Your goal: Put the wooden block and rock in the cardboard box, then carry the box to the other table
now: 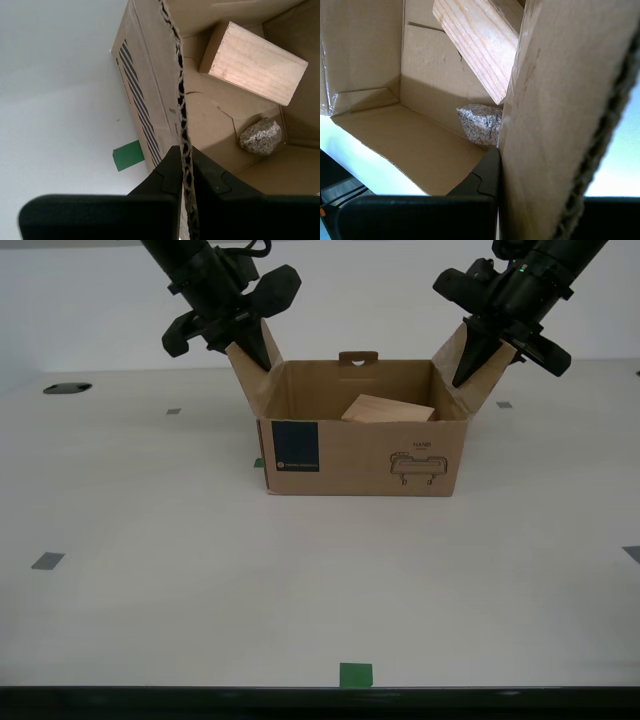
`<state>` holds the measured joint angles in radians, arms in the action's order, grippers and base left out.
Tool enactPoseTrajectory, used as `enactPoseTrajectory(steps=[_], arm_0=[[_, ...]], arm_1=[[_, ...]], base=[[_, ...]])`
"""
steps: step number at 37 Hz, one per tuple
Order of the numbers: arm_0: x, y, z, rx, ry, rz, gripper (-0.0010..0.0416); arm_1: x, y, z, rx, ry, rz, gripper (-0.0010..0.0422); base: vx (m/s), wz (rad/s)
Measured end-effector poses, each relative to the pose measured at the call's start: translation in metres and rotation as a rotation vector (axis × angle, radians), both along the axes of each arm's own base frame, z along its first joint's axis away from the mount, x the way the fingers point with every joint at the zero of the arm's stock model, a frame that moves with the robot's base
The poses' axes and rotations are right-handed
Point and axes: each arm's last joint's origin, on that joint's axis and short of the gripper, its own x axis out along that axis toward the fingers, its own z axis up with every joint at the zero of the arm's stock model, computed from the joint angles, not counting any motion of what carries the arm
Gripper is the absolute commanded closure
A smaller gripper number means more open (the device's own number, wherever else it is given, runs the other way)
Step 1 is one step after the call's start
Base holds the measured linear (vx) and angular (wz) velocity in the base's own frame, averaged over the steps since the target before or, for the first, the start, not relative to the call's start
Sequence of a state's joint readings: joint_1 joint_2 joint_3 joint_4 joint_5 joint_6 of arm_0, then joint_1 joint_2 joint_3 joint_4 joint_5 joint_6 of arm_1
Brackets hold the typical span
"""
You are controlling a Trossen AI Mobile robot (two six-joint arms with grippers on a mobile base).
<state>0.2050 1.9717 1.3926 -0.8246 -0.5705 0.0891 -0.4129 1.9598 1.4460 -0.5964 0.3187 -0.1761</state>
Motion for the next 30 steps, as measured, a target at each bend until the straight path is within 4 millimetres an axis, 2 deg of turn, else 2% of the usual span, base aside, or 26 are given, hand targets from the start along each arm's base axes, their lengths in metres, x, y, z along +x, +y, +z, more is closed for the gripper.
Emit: enactPoseTrajectory(steps=[30], arm_0=[[0.0003,-0.0001,0.0000,0.001,0.002,-0.008,0.0407]], arm_1=[[0.0033,-0.0014,0.0018,-0.017,-0.038,0.002,0.0413]], base=[[0.000,0.000]])
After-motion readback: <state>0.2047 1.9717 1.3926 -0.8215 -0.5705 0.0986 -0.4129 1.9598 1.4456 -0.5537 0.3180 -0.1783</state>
